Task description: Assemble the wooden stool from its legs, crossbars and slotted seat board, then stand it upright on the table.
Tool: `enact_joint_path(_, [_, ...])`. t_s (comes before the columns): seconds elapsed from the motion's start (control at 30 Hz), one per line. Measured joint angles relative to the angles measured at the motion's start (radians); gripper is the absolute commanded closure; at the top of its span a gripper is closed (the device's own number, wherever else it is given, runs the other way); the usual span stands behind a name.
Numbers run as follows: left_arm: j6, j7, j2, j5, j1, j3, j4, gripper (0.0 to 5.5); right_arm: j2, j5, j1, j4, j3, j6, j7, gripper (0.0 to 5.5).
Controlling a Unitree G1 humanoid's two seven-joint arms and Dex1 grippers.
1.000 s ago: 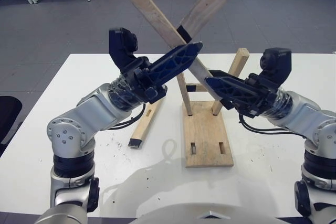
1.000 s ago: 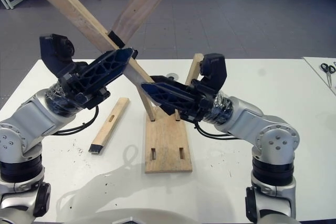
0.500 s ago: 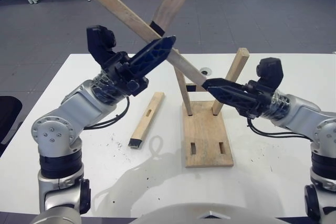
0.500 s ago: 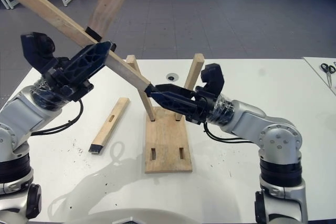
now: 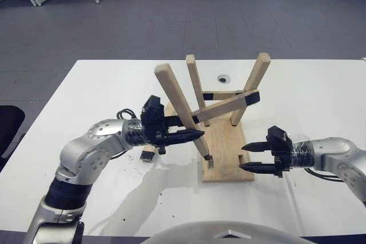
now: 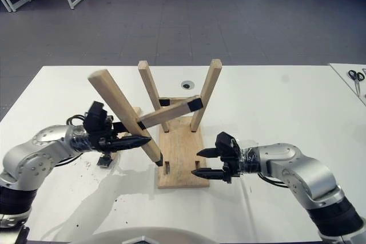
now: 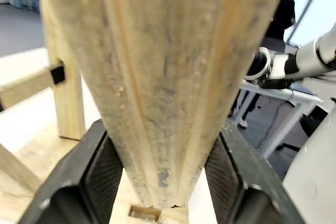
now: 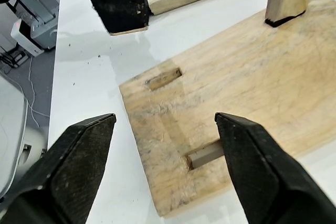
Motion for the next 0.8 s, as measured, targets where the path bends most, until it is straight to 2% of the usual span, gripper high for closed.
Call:
enact_joint_path(0.13, [-0.051,-0.042,-0.056,0.090,0.006,-0.055,0.064,3.45,-0.012,-0.065,0.025,0.013,0.017,-0.027,0.036,2.02])
enact_joint_path(0.5, [-0.216,-0.098,-0.143,0.223,0.027,-0.089,0.233,3.46,-0.013,-0.164,0.060,0.069,0.025,-0.074,0.090,2.02])
enact_joint_path(0.67, [-0.351,-0.115,-0.136,0.362,-0.046,-0.139,0.306,3.46,-0.008,-0.222,0.079,0.103,0.050,-0.090,0.089,2.02])
enact_joint_path(0.8, [-0.414,-0.115,-0.086,0.458,-0.063,-0.178,0.269,3.46,0.009,-0.230,0.084,0.106,0.056,-0.093,0.081,2.02])
